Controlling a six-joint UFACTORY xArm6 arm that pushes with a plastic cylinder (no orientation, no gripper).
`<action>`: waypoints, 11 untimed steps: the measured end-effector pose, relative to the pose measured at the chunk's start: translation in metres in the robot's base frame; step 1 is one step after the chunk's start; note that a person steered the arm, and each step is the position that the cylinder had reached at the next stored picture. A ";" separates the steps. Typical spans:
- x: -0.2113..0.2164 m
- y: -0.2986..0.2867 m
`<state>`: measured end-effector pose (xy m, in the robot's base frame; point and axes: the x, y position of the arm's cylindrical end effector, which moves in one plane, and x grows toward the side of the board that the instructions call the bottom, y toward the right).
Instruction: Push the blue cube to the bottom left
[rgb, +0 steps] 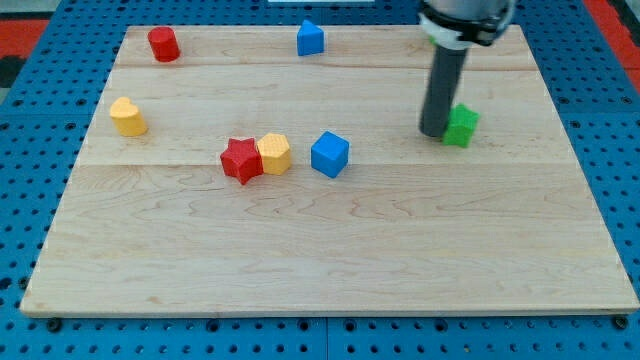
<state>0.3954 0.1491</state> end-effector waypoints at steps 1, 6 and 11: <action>0.016 0.010; 0.012 -0.029; 0.016 -0.136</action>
<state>0.4109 0.0128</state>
